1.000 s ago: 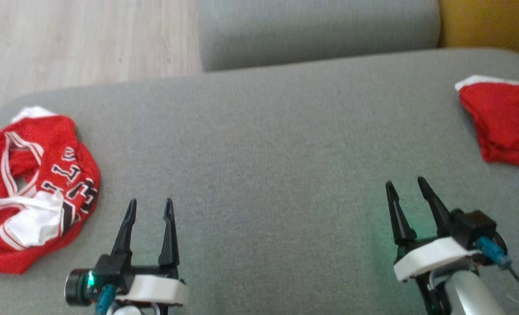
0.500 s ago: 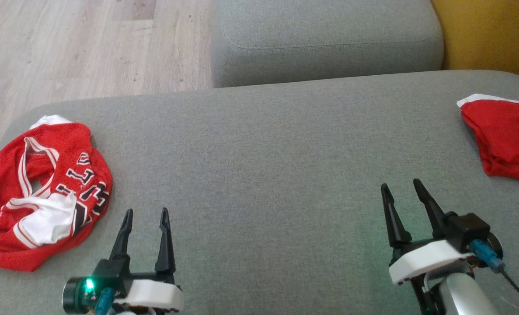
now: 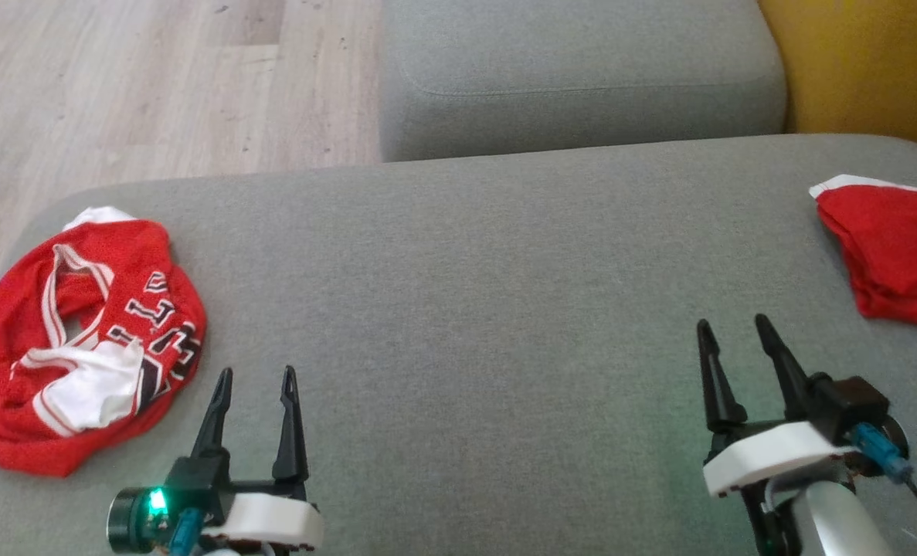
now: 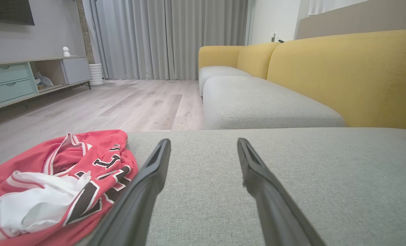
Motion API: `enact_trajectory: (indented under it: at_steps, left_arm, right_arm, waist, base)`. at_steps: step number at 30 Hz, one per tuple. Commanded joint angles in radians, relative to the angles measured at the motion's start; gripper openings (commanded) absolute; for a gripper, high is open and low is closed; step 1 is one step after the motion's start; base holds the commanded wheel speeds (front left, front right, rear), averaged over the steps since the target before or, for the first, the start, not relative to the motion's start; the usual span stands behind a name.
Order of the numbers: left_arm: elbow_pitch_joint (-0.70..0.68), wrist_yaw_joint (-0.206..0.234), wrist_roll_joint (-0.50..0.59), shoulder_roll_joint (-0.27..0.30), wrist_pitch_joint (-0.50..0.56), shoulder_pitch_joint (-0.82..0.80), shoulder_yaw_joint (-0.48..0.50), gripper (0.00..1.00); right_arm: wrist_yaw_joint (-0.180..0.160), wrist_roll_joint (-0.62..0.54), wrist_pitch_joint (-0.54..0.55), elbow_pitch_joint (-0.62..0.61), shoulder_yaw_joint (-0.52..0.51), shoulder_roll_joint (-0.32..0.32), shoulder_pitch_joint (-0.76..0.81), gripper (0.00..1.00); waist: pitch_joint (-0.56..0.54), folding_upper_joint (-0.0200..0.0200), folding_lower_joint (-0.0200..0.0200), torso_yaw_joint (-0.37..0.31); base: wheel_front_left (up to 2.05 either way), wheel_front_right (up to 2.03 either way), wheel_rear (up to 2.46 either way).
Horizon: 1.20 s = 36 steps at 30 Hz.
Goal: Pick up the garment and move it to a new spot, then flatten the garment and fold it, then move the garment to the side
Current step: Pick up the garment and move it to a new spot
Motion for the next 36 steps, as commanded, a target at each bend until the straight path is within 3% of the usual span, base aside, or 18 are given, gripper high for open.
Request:
enact_trajectory:
  at_steps: [1, 15, 20, 25, 30, 36]
  left_arm:
    - [-0.036, 0.005, 0.012, -0.001, -0.002, -0.040, 0.035, 1.00]
    - [-0.067, 0.010, 0.040, -0.001, -0.002, -0.041, 0.082, 1.00]
    - [-0.083, 0.012, 0.035, -0.001, -0.002, -0.036, 0.114, 1.00]
    - [-0.104, 0.000, 0.047, -0.001, -0.002, -0.065, 0.145, 1.00]
    - [-0.109, -0.023, 0.064, 0.007, -0.002, -0.186, 0.176, 1.00]
    - [0.110, -0.042, 0.062, 0.056, 0.009, -0.439, 0.204, 1.00]
  right_arm:
    - [-0.001, -0.009, -0.014, -0.035, 0.011, 0.009, -0.016, 1.00]
    - [-0.001, -0.015, -0.014, -0.040, 0.033, 0.018, -0.030, 1.00]
    - [-0.001, -0.019, -0.014, -0.040, 0.039, 0.018, -0.033, 1.00]
    - [-0.001, -0.031, -0.014, -0.051, 0.027, 0.009, -0.038, 1.00]
    - [-0.001, -0.051, -0.014, -0.072, 0.019, -0.047, -0.065, 1.00]
    - [-0.001, -0.065, -0.014, -0.124, 0.024, -0.131, -0.135, 1.00]
  waist:
    - [-0.002, 0.0000, 0.0000, 0.020]
    - [0.052, 0.0000, 0.0000, 0.305]
    - [0.074, 0.0000, 0.0000, 0.377]
    - [0.116, 0.0000, 0.0000, 0.398]
    - [0.228, 0.0000, 0.0000, 0.386]
    - [0.405, 0.0000, 0.0000, 0.340]
  base:
    - [0.00, 0.00, 0.00]
    - [0.00, 0.00, 0.00]
    - [0.00, 0.00, 0.00]
    - [0.00, 0.00, 0.00]
    - [0.00, 0.00, 0.00]
    - [0.00, 0.00, 0.00]
